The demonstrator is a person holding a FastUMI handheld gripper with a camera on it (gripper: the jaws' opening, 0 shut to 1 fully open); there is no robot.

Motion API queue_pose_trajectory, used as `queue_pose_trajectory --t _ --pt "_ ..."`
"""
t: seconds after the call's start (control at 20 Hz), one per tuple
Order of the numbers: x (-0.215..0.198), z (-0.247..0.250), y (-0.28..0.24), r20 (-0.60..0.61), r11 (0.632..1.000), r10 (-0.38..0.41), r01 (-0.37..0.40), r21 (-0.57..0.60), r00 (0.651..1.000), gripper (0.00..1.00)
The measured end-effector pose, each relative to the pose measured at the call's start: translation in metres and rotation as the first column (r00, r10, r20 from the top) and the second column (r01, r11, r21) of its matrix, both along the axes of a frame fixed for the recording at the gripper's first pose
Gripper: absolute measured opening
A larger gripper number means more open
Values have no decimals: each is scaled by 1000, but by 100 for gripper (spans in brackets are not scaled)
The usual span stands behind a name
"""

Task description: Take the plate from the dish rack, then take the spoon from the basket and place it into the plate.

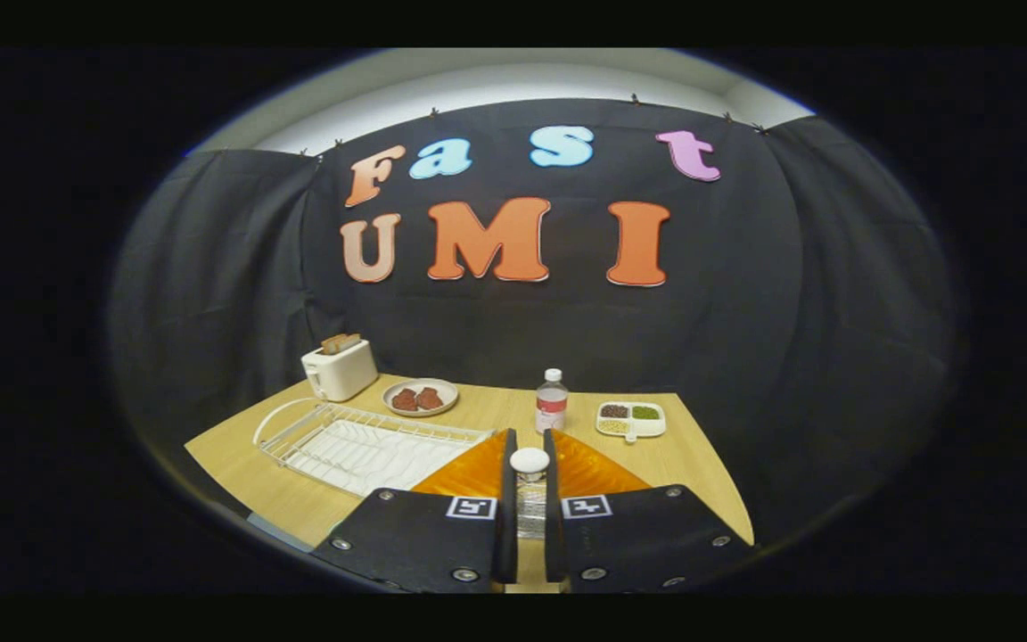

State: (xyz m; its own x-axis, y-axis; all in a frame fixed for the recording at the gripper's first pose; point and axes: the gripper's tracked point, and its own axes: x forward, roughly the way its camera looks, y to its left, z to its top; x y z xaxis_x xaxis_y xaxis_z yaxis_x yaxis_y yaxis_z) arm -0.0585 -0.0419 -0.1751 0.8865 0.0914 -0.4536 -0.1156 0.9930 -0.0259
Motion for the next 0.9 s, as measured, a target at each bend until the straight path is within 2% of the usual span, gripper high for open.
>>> queue_pose_trajectory --t 0.3,0.6,0.9 --pt "-28 -8 40 -33 988 107 -103 118 994 12" --pt "-47 -30 74 -84 962 236 -221 160 968 12" --pt "-72 -84 105 -193 935 314 -266 236 930 12"
